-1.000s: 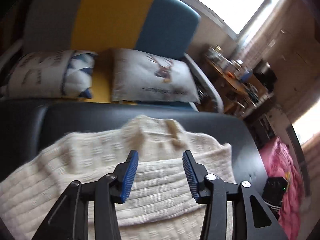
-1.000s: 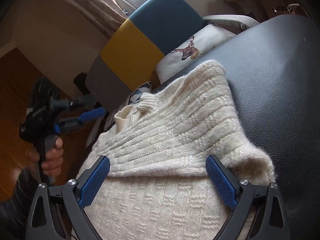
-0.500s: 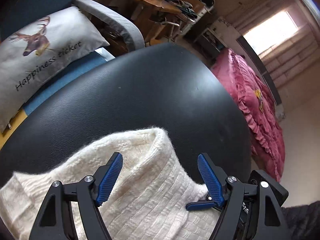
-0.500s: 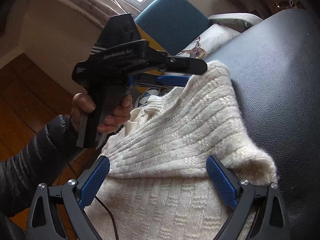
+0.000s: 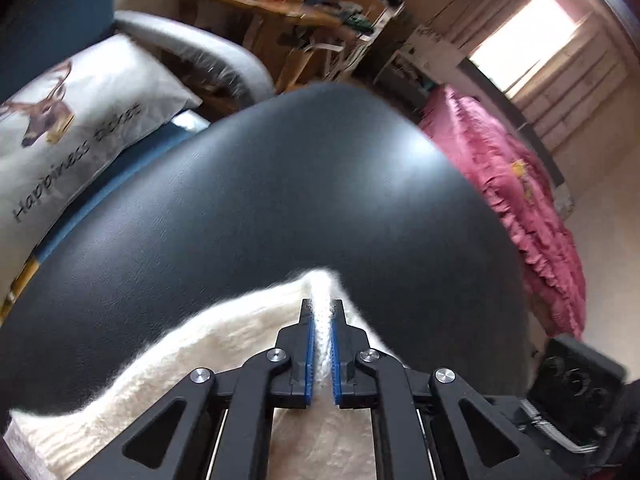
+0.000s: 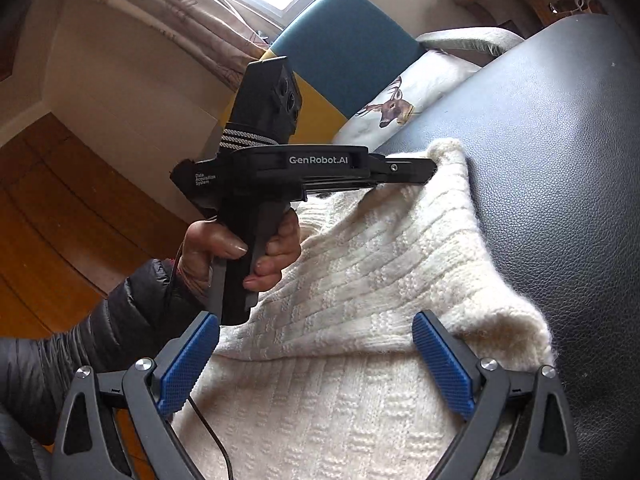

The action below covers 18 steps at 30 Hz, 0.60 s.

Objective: Fold clothes

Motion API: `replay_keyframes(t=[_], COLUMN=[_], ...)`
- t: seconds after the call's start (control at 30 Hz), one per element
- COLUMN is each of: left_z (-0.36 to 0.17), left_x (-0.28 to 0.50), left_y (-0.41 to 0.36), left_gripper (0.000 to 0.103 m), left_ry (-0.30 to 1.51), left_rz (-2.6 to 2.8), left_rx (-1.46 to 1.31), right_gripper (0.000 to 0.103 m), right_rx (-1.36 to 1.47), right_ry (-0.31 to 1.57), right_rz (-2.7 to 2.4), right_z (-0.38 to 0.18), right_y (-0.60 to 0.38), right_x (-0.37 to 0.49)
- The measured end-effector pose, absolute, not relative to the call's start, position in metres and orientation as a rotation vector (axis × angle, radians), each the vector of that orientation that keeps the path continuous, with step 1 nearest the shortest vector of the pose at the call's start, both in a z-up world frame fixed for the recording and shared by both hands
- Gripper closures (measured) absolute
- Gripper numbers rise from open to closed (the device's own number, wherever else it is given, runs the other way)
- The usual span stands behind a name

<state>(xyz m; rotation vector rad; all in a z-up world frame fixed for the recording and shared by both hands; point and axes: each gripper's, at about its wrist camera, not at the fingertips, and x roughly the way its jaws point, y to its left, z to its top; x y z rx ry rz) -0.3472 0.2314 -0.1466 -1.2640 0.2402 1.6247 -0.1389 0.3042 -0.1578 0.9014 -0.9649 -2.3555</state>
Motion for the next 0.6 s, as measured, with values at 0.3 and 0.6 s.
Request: replay_keyframes(t=[0.3, 0.6], left_z=[-0.119, -0.104], left_x=[-0.336, -0.279], left_y=[0.194, 0.091], left_gripper=[0.083, 0.058], left_ry=[0.110, -0.038], left_rz=[1.818, 2.069], left_rx=[-1.236, -1.210], right_gripper=[0.003, 0.004], right_rx=[0.915, 0.905], right_ry=[-0.954, -0.510], right_rz=[-2.359, -2.516], right_z=[-0.157, -0.108], right_y=[0.307, 0.305], right_x=[-0.144, -0.171])
